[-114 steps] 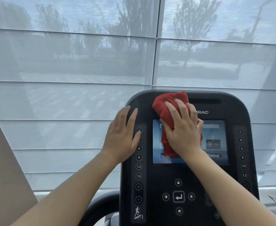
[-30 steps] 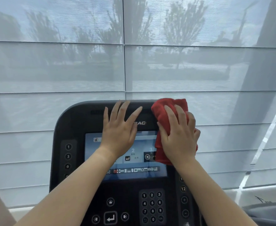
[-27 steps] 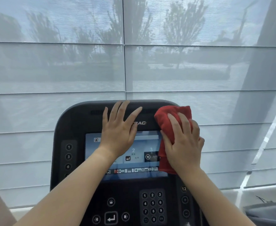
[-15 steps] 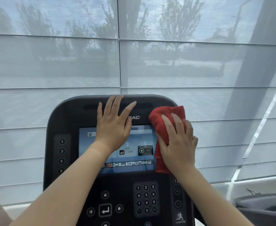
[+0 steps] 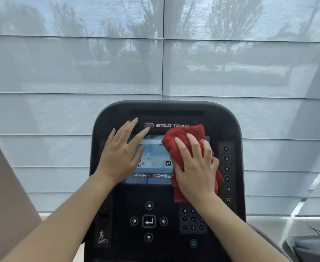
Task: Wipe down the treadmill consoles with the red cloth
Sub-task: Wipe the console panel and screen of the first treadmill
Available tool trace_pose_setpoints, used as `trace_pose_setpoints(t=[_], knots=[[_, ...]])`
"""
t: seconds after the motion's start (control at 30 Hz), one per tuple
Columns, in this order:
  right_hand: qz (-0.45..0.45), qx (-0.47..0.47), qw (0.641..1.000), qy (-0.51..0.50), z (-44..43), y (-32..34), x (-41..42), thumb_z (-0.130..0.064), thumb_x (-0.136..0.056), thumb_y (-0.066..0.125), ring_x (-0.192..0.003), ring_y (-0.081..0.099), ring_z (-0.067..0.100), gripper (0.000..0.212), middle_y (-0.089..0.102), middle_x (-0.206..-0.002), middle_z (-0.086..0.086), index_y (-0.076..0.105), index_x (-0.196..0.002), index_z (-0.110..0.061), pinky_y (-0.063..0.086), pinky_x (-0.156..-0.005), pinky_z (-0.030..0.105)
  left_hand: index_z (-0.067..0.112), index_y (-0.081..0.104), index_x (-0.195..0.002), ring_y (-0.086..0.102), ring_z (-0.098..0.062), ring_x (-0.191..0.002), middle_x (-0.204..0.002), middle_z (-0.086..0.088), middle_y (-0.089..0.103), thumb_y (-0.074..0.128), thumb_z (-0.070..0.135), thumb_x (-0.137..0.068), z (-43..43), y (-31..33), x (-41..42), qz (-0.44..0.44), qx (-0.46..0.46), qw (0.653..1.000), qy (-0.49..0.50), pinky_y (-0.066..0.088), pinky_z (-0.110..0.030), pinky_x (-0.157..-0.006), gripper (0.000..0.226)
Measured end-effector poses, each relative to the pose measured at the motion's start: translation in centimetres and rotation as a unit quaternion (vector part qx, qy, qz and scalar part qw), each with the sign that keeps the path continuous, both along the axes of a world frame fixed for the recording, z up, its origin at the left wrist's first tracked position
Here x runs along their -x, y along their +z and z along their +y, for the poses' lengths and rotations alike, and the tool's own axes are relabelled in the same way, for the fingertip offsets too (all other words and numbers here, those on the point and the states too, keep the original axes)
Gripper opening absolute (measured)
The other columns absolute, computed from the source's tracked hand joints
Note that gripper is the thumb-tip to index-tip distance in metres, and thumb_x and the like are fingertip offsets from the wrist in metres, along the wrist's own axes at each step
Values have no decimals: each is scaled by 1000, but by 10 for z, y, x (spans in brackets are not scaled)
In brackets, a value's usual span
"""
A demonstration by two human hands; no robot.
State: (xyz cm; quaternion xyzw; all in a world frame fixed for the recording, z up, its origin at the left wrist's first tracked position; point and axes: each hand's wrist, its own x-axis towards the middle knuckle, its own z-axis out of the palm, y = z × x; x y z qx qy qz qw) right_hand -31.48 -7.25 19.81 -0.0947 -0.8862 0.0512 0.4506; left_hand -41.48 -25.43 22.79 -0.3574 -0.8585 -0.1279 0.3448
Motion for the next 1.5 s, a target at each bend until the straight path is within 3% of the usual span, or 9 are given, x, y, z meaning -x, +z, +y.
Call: trace_pose_setpoints(t=[0.23, 0.33, 0.53, 0.67, 0.9, 1.07, 1.2, 1.33, 1.5], knots=[[8, 13, 999, 47, -50, 25, 37, -42, -88, 53, -124, 29, 32, 44, 46, -138, 4, 48, -130, -29, 42, -81, 59, 14, 34, -141, 29, -27, -136, -150, -9, 28, 35, 35, -90, -61, -13, 8, -58, -35, 996, 52, 33, -50, -105, 55], [4, -9, 998, 61, -72, 8, 35, -37, -86, 61, -124, 31, 31, 46, 47, -137, 3, 48, -129, -29, 42, -80, 59, 8, 31, -142, 25, -23, -138, -151, -9, 26, 32, 35, -90, -74, -21, 7, -66, -54, 995, 49, 28, -41, -111, 58], [7, 1, 997, 71, -99, 13, 48, -43, -88, 46, -124, 32, 30, 42, 45, -138, -1, 48, -128, -33, 41, -79, 56, 9, 29, -144, 24, -16, -138, -154, -2, 21, 34, 36, -91, -93, -30, 5, -68, -40, 997, 21, 21, -27, -111, 59], [17, 19, 998, 65, -113, 29, 66, -43, -88, 47, -124, 29, 31, 43, 45, -139, 2, 48, -130, -31, 40, -80, 58, 10, 28, -144, 26, -15, -137, -154, 0, 19, 35, 34, -92, -102, -33, 7, -74, -43, 996, -1, 25, -27, -109, 58], [-7, 19, 998, 65, -136, -5, 45, -46, -89, 45, -126, 31, 28, 43, 45, -138, -3, 47, -130, -34, 40, -81, 57, 15, 20, -147, 20, -13, -140, -156, 0, 10, 33, 34, -94, -116, -67, -8, -106, -56, 992, -42, 24, -26, -109, 57], [15, 37, 997, 62, -146, 33, 75, -40, -90, 51, -128, 30, 31, 41, 43, -141, 0, 48, -131, -31, 36, -86, 60, 9, 20, -146, 19, -11, -140, -156, 0, 10, 32, 36, -95, -127, -72, -11, -120, -50, 989, -75, 19, -23, -111, 60], [11, 17, 999, 43, -156, 47, 94, -39, -90, 52, -130, 30, 34, 44, 41, -142, 3, 47, -133, -29, 34, -87, 63, 13, 18, -147, 20, -9, -139, -157, 5, 9, 29, 40, -95, -140, -78, -11, -124, -36, 987, -91, 23, -25, -110, 60], [14, 4, 1000, 27, -169, 17, 77, -42, -90, 50, -128, 29, 31, 45, 42, -141, 2, 45, -134, -31, 37, -85, 59, 20, 17, -147, 22, -8, -138, -154, 9, 15, 28, 41, -94, -159, -96, -10, -145, -32, 984, -99, 25, -26, -108, 59], [-17, -8, 1000, 19, -196, -36, 46, -41, -89, 54, -127, 29, 30, 47, 42, -140, 2, 45, -134, -31, 40, -84, 61, 17, 25, -146, 30, -13, -135, -151, 3, 27, 22, 46, -89, -197, -142, -3, -213, 11, 976, -38, 34, -35, -107, 64]])
